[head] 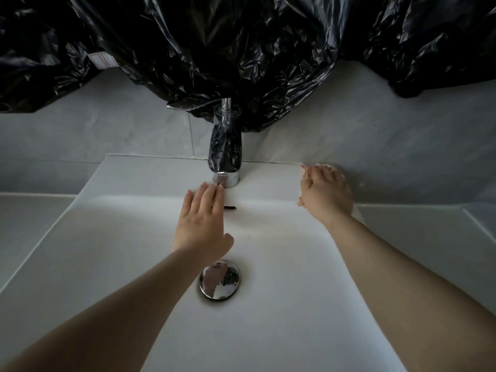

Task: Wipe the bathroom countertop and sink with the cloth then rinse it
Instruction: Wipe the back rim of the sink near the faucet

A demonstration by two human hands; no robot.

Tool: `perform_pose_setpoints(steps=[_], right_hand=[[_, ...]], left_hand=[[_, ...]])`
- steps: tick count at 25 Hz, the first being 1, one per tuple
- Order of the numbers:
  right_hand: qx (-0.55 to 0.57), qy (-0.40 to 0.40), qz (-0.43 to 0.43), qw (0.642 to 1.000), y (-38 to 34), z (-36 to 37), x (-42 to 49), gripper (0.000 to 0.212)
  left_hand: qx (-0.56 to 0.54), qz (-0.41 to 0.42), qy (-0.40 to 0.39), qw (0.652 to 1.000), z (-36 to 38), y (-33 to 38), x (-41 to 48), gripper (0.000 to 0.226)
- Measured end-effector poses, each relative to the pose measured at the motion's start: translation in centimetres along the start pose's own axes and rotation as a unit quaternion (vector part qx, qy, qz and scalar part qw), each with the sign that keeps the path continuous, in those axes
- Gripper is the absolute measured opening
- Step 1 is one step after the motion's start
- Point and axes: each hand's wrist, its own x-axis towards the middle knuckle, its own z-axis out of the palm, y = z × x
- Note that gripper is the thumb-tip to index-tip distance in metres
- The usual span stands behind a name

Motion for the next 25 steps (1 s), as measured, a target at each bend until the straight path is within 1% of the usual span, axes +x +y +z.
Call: perform_pose_setpoints(steps=[1,4,6,9,10,11,12,14,15,16,17,19,21,22,23,24,25], right_hand=[[0.0,0.01,-0.024,1.0,-1.5,0.0,-0.8,0.045],[0.022,0.002,-0.169,0.985,-7.8,1.4,-2.2,0.044],[0.037,-0.016,-0.21,0.977,-10.6,1.6,-2.2,0.045],[0.035,-0.054,-0.279,0.958,-9.7,0.7,-0.4,0.046],[0.045,-0.072,-0.285,0.955,-8.4,0.6,0.0,0.046],[0.057,-0.073,-0.265,0.96,-7.1,0.6,0.2,0.046],[0.064,-0.057,-0.222,0.971,-6.0,0.6,0.4,0.046],[0.05,-0.012,-0.094,0.994,-5.2,0.8,-0.2,0.047],[0.04,0.006,-0.054,0.998,-6.1,1.0,-0.8,0.048],[0.033,0.024,-0.057,0.998,-7.5,1.3,-1.4,0.048],[0.035,0.031,-0.092,0.995,-9.2,1.4,-2.1,0.047],[0.053,0.01,-0.19,0.98,-11.3,1.4,-2.7,0.047],[0.027,-0.019,-0.243,0.969,-8.9,1.3,-1.8,0.049],[0.005,-0.016,-0.243,0.97,-6.3,1.3,-1.2,0.05],[-0.016,-0.008,-0.22,0.975,-3.5,1.4,-0.3,0.05],[-0.027,0.005,-0.177,0.984,-0.8,1.0,0.3,0.049],[-0.012,0.013,-0.124,0.992,1.3,0.5,0.5,0.047]], left_hand=[[-0.006,-0.011,-0.001,1.0,-0.1,0.2,0.1,0.093],[0.001,-0.015,-0.019,1.0,-0.2,0.3,0.1,0.095],[0.007,-0.017,-0.027,0.999,-0.2,0.3,0.1,0.096],[0.013,-0.013,-0.03,0.999,-0.4,0.0,0.1,0.097],[0.014,-0.01,-0.035,0.999,-0.5,-0.1,0.1,0.097],[0.012,-0.008,-0.035,0.999,-0.4,-0.2,0.1,0.097],[0.01,-0.009,-0.035,0.999,-0.4,-0.3,0.2,0.097],[0.014,-0.009,-0.037,0.999,-0.4,-0.2,0.1,0.099],[0.016,-0.009,-0.034,0.999,-0.3,-0.2,0.1,0.1],[0.017,-0.009,-0.033,0.999,-0.3,-0.2,0.1,0.101],[0.022,-0.008,-0.034,0.999,-0.2,-0.1,0.1,0.1],[0.03,-0.007,-0.035,0.999,-0.2,-0.1,0.3,0.097],[0.011,-0.018,-0.019,1.0,-0.2,0.2,0.3,0.09],[-0.01,-0.031,0.002,0.999,-0.2,0.5,0.2,0.085],[-0.027,-0.035,0.028,0.999,-0.1,0.8,0.1,0.078],[-0.043,-0.029,0.056,0.997,0.2,1.3,-0.1,0.068],[-0.056,-0.011,0.08,0.995,0.7,1.9,-0.2,0.056]])
